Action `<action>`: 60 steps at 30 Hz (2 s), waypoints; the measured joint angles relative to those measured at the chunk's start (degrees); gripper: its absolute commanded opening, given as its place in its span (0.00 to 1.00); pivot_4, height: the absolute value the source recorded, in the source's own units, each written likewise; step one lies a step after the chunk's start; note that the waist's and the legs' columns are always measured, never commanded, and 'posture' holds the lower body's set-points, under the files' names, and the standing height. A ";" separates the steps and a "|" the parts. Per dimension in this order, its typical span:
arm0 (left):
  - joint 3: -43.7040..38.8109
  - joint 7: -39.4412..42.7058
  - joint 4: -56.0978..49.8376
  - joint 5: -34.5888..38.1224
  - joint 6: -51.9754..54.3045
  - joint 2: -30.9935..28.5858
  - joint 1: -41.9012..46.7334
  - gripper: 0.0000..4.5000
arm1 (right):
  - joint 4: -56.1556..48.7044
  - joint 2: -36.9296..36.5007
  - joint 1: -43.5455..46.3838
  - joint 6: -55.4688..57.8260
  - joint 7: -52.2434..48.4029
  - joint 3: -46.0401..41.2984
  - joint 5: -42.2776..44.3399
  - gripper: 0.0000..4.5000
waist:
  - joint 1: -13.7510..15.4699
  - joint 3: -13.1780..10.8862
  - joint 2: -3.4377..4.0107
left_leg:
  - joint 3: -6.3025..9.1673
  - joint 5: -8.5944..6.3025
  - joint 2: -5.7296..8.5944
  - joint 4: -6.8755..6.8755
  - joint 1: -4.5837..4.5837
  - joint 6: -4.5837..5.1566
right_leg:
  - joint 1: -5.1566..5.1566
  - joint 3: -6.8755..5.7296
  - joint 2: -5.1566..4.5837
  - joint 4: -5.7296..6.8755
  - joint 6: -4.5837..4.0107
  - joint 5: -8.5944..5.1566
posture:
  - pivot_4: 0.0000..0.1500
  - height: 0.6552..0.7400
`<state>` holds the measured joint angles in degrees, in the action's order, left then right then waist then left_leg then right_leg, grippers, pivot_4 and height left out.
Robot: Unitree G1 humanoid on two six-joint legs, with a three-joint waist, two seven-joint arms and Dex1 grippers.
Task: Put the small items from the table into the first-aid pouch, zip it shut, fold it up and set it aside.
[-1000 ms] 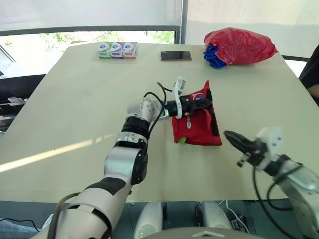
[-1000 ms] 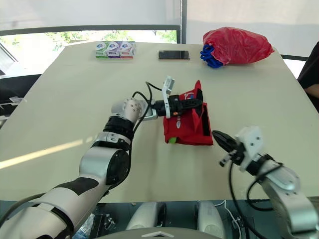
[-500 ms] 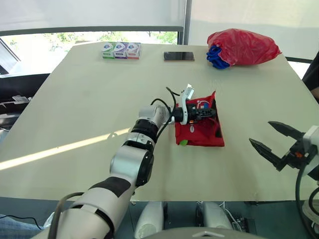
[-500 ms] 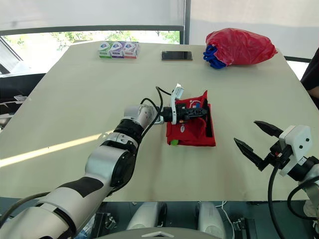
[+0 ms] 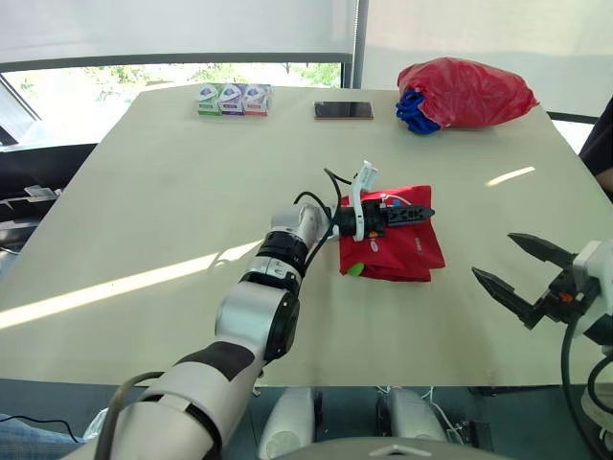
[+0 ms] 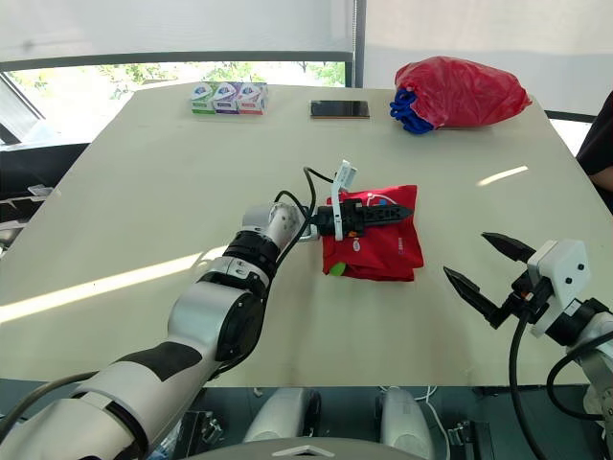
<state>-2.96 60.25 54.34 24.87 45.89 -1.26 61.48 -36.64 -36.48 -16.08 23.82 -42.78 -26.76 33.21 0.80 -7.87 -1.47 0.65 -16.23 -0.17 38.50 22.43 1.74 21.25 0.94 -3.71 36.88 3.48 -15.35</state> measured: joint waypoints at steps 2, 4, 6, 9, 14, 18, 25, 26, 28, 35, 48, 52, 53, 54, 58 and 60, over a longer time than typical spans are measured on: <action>0.01 0.37 -0.03 -0.08 0.32 -0.21 -0.37 0.79 | -0.01 0.00 0.00 0.06 0.23 0.05 0.04 1.00 | -0.04 0.00 0.00 | 0.00 0.00 0.00 0.00 0.00 0.00 | 0.01 0.00 0.00 0.00 0.00 0.00 | 1.00 1.00; 0.06 0.38 -0.03 -0.23 0.39 -0.45 -0.96 0.57 | -0.02 0.00 -0.01 0.06 0.54 0.05 0.05 1.00 | -0.09 -0.01 0.01 | 0.00 0.00 -0.01 -0.02 0.02 0.00 | 0.02 0.00 0.01 -0.01 0.00 0.00 | 1.00 1.00; 1.39 0.32 -0.55 -1.81 -1.30 -0.37 -1.56 0.33 | -0.02 0.02 -0.01 0.04 0.67 0.07 0.05 1.00 | -0.01 -0.01 0.01 | 0.02 0.00 -0.01 -0.03 0.05 0.00 | 0.03 -0.02 0.00 -0.04 0.00 0.00 | 1.00 1.00; 4.06 0.41 -2.96 -4.58 -4.84 -0.04 -2.96 0.02 | -0.02 0.02 -0.03 -0.17 0.66 0.31 0.00 1.00 | -0.01 -0.01 0.02 | 0.01 0.00 -0.01 -0.03 0.05 0.00 | 0.02 -0.01 0.00 -0.05 0.00 0.00 | 1.00 1.00; 8.00 0.88 -6.92 -7.76 -10.25 0.41 -5.61 0.02 | 0.04 0.02 -0.02 -0.38 0.63 1.11 -0.05 1.00 | 0.01 0.01 0.04 | 0.02 0.00 -0.02 -0.02 0.04 0.00 | 0.01 -0.01 0.00 -0.05 0.00 0.00 | 1.00 1.00; 11.04 0.93 -10.12 -10.98 -17.06 0.25 -7.61 0.02 | 0.06 0.02 -0.30 -0.76 0.53 1.11 -0.10 1.00 | 0.02 0.01 0.04 | 0.02 0.00 -0.02 -0.02 0.04 0.00 | 0.01 -0.01 0.00 -0.05 -0.01 0.00 | 1.00 1.00; 16.09 0.84 -11.12 -17.62 -32.71 -0.05 -8.51 0.02 | 1.56 0.03 -0.75 -2.05 0.48 1.12 -0.75 1.00 | 0.02 0.00 0.05 | 0.01 -0.01 -0.02 -0.02 0.06 0.01 | 0.02 0.00 0.00 -0.06 -0.01 0.00 | 1.00 1.00; 16.90 0.79 -11.07 -18.71 -34.97 -0.06 -8.50 0.02 | 1.72 0.03 -0.75 -2.15 0.48 1.12 -0.87 1.00 | 0.02 -0.01 0.05 | 0.01 -0.01 -0.02 -0.02 0.07 0.01 | 0.02 0.00 0.00 -0.06 -0.01 0.00 | 1.00 1.00; 18.42 0.75 -10.85 -20.81 -38.56 -0.05 -8.38 0.02 | 1.74 0.02 -0.74 -2.48 0.39 1.13 -1.00 1.00 | 0.02 -0.01 0.05 | 0.01 -0.01 -0.02 -0.02 0.07 0.02 | 0.02 -0.01 0.00 -0.07 -0.01 0.00 | 1.00 1.00; 24.14 1.42 -8.49 -28.09 -43.91 -0.66 -4.22 0.02 | 1.88 -0.11 -1.10 -3.02 -0.75 1.08 -1.04 1.00 | -0.02 -0.03 0.04 | 0.01 -0.02 -0.01 -0.02 0.09 0.03 | 0.03 -0.02 0.01 -0.08 0.00 0.00 | 1.00 1.00; 27.30 3.55 -3.19 -32.60 -42.15 0.23 -0.76 0.02 | 2.03 -0.22 -1.10 -4.02 -1.04 1.09 -1.43 1.00 | -0.04 0.00 0.06 | 0.01 -0.03 -0.02 -0.02 0.04 0.05 | 0.00 -0.02 0.03 -0.07 0.00 0.00 | 1.00 1.00; 26.17 3.24 -2.34 -32.30 -43.44 0.45 -0.65 0.02 | 2.02 -0.28 -1.00 -3.97 -0.65 1.16 -1.43 1.00 | -0.04 0.00 0.06 | 0.01 -0.03 -0.02 -0.01 0.03 0.05 | 0.00 -0.01 0.03 -0.06 0.00 0.00 | 1.00 1.00; 25.31 3.59 -2.37 -31.32 -42.95 0.55 -0.71 0.02 | 2.02 -0.29 -0.99 -3.93 -0.59 1.23 -1.42 1.00 | -0.04 0.00 0.06 | 0.01 -0.03 -0.02 -0.01 0.04 0.05 | 0.00 -0.01 0.03 -0.06 0.00 0.00 | 1.00 1.00; 24.27 4.14 -2.50 -30.27 -42.30 0.59 -0.83 0.02 | 2.00 -0.31 -0.97 -3.87 -0.56 1.32 -1.42 1.00 | -0.05 0.00 0.06 | 0.01 -0.03 -0.02 -0.01 0.05 0.05 | 0.01 -0.02 0.03 -0.06 0.00 0.00 | 1.00 1.00; 19.18 7.95 -8.52 -24.03 -40.20 -0.53 -3.03 0.02 | 1.97 -0.40 0.06 -2.95 -0.12 1.90 -1.19 1.00 | -0.13 -0.04 0.08 | -0.01 -0.02 -0.06 -0.01 0.27 0.05 | 0.24 0.01 0.03 -0.01 -0.01 0.00 | 1.00 1.00; 17.03 9.21 -12.38 -21.02 -38.09 -1.31 -3.52 0.02 | 1.99 -0.39 0.75 -2.38 0.38 2.39 -1.04 1.00 | -0.14 -0.05 0.10 | -0.01 -0.02 -0.10 0.00 0.28 0.04 | 0.26 0.01 0.04 0.00 -0.01 0.00 | 1.00 1.00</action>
<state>14.07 69.46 41.96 3.85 7.80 -2.57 57.96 -34.65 -36.87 -15.33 21.44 -42.39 -24.36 32.17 0.66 -7.93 -1.37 0.64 -16.25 -0.26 38.49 22.72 1.78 21.51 0.95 -3.67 36.88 3.47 -15.34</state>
